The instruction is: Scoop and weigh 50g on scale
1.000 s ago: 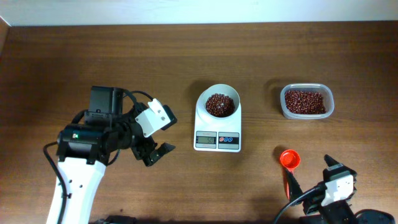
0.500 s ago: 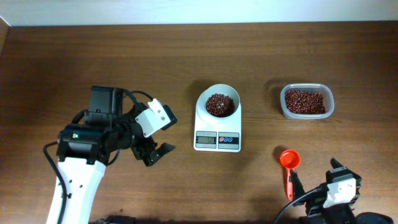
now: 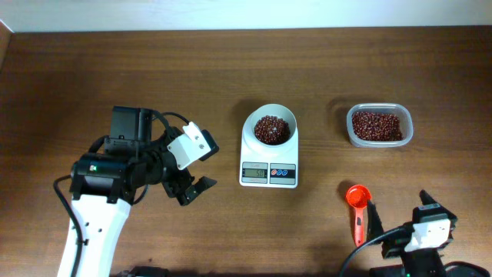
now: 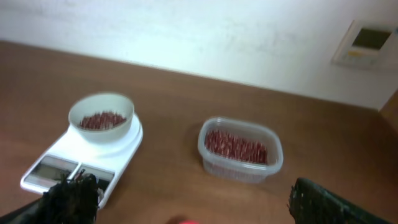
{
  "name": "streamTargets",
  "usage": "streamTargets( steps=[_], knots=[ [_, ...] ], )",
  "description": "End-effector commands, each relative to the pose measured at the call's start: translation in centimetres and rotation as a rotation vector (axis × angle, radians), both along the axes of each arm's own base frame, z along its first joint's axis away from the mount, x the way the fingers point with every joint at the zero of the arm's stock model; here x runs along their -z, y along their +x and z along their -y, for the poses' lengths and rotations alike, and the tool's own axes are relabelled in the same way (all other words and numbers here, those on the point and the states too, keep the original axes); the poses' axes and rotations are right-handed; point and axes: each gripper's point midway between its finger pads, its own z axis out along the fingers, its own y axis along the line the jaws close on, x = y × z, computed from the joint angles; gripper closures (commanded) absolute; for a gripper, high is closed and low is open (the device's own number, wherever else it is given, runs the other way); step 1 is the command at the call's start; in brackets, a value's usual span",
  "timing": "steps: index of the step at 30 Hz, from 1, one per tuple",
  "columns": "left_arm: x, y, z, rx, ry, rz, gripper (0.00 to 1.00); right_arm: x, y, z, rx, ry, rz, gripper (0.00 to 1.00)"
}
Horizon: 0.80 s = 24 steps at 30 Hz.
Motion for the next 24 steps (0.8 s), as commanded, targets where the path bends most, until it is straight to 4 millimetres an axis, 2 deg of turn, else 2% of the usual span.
streamTargets(
  steps=[1,5,13,19,24],
  knots=[
    [-0.7,0.3,-0.1,-0.008,-0.007,0.017,0.01,1.2,1.0,0.2,0.021,0.009,-0.001,0.01],
    [-0.7,0.3,-0.1,-0.008,-0.007,0.017,0.01,2.6,2.1,0.0,0.02,0.012,-0.01,0.01],
    [-0.7,0.3,0.0,-0.008,-0.007,0.017,0.01,3.5,4.5,-1.3,-0.041,0.04,0.063,0.01],
    [-0.7,0.3,-0.1,-0.008,-0.007,0.017,0.01,4.0,6.1,-1.2,-0.057,0.055,0.139,0.01],
    [-0.7,0.3,0.0,-0.008,-0.007,0.017,0.01,4.6,7.2,-0.1,-0.024,0.051,0.201,0.01]
  ],
)
